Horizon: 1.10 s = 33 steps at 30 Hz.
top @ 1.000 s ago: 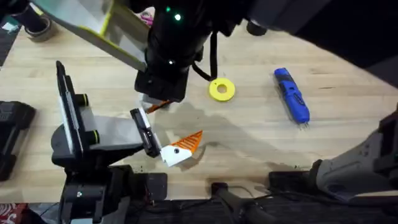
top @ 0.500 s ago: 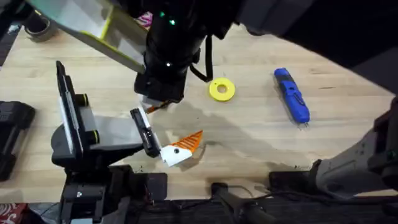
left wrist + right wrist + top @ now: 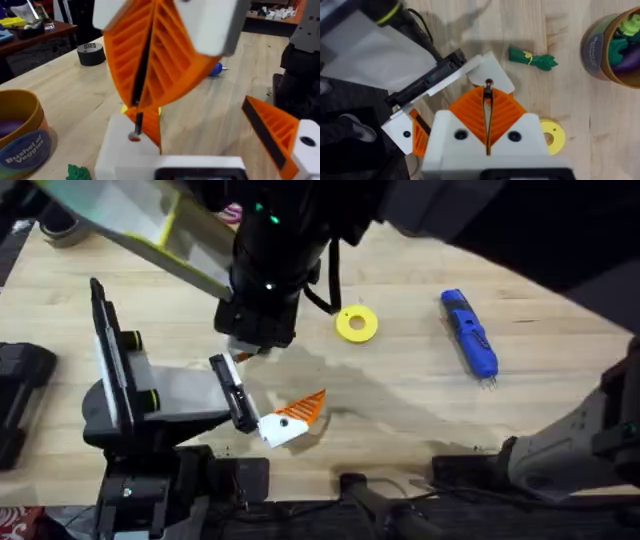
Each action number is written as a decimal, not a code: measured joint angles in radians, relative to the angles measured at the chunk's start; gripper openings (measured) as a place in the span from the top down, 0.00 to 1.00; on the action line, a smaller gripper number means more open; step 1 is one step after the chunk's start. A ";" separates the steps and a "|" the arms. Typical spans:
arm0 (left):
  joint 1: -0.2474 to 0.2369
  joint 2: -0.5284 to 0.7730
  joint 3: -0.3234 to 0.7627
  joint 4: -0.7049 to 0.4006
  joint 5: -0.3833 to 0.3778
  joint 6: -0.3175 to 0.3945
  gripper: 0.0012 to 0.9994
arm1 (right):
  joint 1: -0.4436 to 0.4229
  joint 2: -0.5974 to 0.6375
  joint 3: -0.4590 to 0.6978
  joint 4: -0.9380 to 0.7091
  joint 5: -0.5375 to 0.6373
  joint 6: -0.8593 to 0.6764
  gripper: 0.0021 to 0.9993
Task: Pick up the gripper from the table and insert it into the empty holder that is missing its gripper. Then pick up a screw, insert it into the mounting hole, and use the screwdriver to tighten it. Finally, clean up the table by picking up the vegetable and placing it into the bucket.
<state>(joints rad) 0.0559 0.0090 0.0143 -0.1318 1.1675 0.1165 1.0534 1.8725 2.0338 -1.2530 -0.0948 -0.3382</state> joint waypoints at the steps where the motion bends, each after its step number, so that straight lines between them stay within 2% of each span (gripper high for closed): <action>1: 0.000 0.000 0.000 0.000 0.000 0.000 0.01 | 0.000 0.000 0.000 0.000 0.000 0.000 1.00; 33: 0.000 0.000 0.000 0.000 0.000 0.000 0.01 | 0.000 0.044 0.000 -0.002 0.000 0.000 1.00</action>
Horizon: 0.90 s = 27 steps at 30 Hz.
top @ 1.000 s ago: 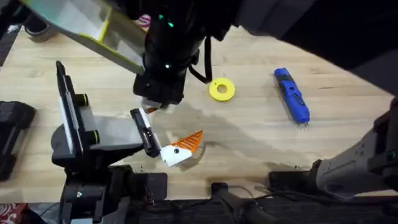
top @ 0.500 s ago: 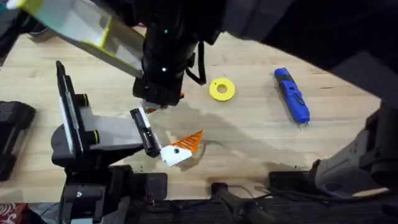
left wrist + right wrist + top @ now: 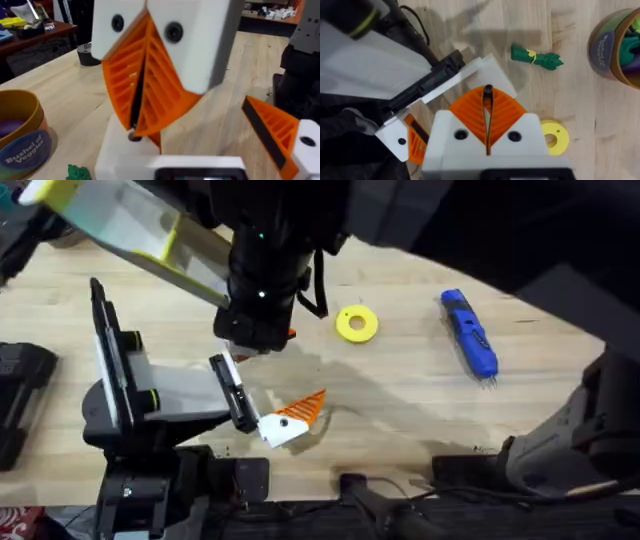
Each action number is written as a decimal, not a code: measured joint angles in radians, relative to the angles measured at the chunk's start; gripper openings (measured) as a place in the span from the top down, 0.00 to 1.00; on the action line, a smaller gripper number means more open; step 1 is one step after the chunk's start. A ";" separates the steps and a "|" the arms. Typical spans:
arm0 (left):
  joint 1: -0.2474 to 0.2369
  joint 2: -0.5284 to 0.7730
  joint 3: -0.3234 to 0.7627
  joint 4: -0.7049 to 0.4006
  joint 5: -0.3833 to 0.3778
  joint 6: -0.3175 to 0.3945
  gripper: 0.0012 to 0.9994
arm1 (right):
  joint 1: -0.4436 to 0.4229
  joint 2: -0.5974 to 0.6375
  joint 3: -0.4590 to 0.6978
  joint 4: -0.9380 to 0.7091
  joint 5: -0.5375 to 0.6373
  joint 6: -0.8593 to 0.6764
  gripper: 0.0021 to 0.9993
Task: Pick up the gripper from the table and insert it into the empty holder that is missing its gripper. Then pick up a screw, insert it into the mounting hole, and use the screwdriver to tighten it. Finally, clean up the table by picking up the vegetable and placing it into the bucket.
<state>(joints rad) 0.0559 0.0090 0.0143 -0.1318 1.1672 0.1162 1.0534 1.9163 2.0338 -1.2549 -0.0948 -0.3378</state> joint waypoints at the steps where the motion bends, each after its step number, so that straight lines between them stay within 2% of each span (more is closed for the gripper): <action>1: 0.000 0.000 0.000 0.000 0.000 0.000 0.01 | 0.000 0.000 0.000 0.000 0.000 0.000 1.00; 25: 0.000 0.000 0.000 0.000 0.000 -0.005 0.01 | 0.000 0.012 0.000 0.001 0.000 0.000 1.00; 26: 0.000 0.000 0.000 0.000 0.000 -0.005 0.01 | 0.000 0.012 0.000 0.001 0.000 0.001 0.99; 27: 0.000 0.000 0.000 0.000 0.000 -0.005 0.01 | 0.000 0.012 0.000 0.000 0.000 0.002 0.91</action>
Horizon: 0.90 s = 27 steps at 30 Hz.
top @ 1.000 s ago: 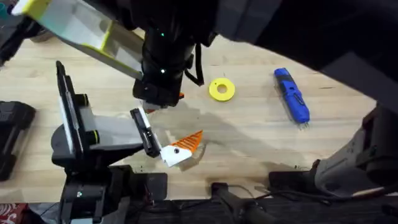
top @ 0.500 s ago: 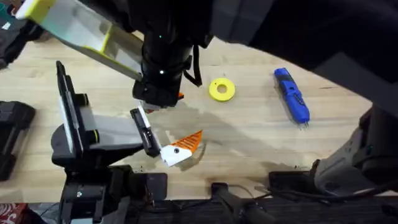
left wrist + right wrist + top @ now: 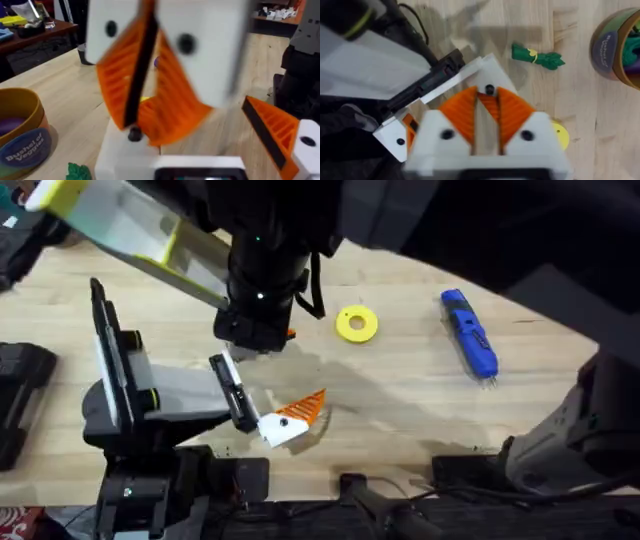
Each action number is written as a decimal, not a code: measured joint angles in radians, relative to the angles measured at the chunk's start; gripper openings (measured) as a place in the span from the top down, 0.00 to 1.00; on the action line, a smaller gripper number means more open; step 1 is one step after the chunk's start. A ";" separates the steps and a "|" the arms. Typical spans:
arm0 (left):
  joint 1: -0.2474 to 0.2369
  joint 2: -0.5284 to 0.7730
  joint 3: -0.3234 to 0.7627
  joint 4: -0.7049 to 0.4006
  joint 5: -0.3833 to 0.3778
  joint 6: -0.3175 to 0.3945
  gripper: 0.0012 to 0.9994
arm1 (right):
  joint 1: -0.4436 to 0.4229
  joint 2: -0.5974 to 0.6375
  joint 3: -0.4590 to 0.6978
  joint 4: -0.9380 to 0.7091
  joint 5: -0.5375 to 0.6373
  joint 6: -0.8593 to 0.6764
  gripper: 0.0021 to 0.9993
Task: Pick up the gripper from the table and insert it into the empty holder that is missing its gripper. Then pick up a screw, insert it into the mounting hole, and use the screwdriver to tighten it. Finally, clean up the table by picking up the vegetable and placing it into the bucket.
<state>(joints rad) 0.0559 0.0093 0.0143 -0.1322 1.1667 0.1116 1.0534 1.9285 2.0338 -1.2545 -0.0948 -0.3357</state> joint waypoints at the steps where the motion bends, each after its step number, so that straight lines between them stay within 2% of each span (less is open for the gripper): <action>1: 0.000 0.000 0.000 0.000 -0.002 -0.002 0.01 | 0.000 0.000 0.000 -0.002 -0.001 -0.002 0.75; 5: 0.000 0.000 0.000 0.000 -0.002 -0.007 0.01 | 0.001 0.000 0.002 -0.005 0.007 -0.006 0.16; 6: 0.000 0.000 0.000 0.000 -0.001 -0.007 0.01 | -0.004 0.000 0.002 -0.008 0.013 -0.010 0.04; 9: 0.000 0.000 0.000 0.000 0.000 -0.007 0.01 | -0.011 0.000 0.003 -0.007 0.012 -0.010 0.00; 27: 0.000 0.000 0.000 0.000 0.001 -0.002 0.01 | -0.016 -0.024 0.003 0.003 0.011 0.012 0.00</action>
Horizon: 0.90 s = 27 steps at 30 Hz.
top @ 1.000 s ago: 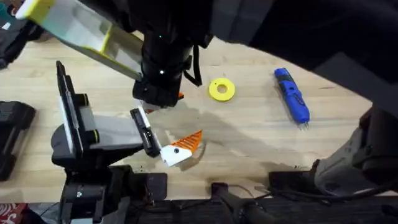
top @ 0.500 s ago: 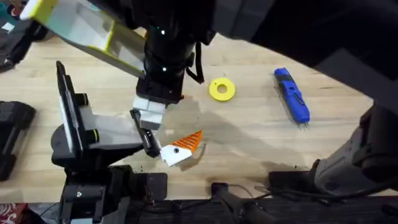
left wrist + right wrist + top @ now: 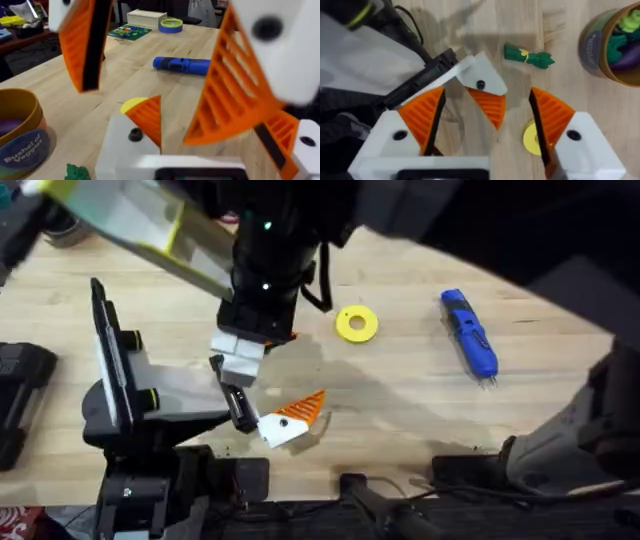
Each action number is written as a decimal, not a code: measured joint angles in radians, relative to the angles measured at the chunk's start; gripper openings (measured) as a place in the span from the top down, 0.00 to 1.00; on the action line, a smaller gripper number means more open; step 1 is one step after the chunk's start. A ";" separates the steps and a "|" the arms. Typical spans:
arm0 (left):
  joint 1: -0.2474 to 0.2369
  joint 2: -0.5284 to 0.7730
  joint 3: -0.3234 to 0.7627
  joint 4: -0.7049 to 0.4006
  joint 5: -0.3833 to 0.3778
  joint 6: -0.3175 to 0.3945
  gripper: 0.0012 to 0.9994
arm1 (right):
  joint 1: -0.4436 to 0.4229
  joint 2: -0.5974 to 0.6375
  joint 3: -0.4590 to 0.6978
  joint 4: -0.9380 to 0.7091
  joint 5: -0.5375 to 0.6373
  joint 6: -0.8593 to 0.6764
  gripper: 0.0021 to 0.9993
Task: Pick up the gripper from the table and insert it into the empty holder that is missing its gripper. Then pick up a screw, insert it into the mounting hole, and use the screwdriver to tighten it. Finally, clean up the table by picking up the vegetable and placing it into the bucket.
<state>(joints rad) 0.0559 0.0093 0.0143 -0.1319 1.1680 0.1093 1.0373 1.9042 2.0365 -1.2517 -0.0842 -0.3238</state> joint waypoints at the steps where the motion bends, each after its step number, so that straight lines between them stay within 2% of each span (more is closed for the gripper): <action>1: 0.000 0.000 0.000 0.000 0.000 0.000 0.01 | -0.004 -0.012 0.000 0.004 -0.003 0.007 0.00; 10: 0.000 0.000 0.000 0.000 0.003 0.003 0.01 | -0.117 -0.158 0.000 0.032 -0.010 0.059 0.00; 16: 0.000 0.000 0.000 0.000 0.003 0.004 0.01 | -0.162 -0.200 -0.007 0.032 -0.010 0.080 0.00; 21: 0.000 0.000 0.000 0.000 0.003 0.004 0.01 | -0.184 -0.252 -0.113 0.084 -0.010 0.096 0.00; 27: 0.000 0.000 0.000 0.000 0.003 0.004 0.01 | -0.198 -0.381 -0.320 0.166 -0.011 0.096 0.00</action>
<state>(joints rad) 0.0559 0.0090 0.0143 -0.1322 1.1709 0.1131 0.8394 1.5236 1.7161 -1.0861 -0.0952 -0.2277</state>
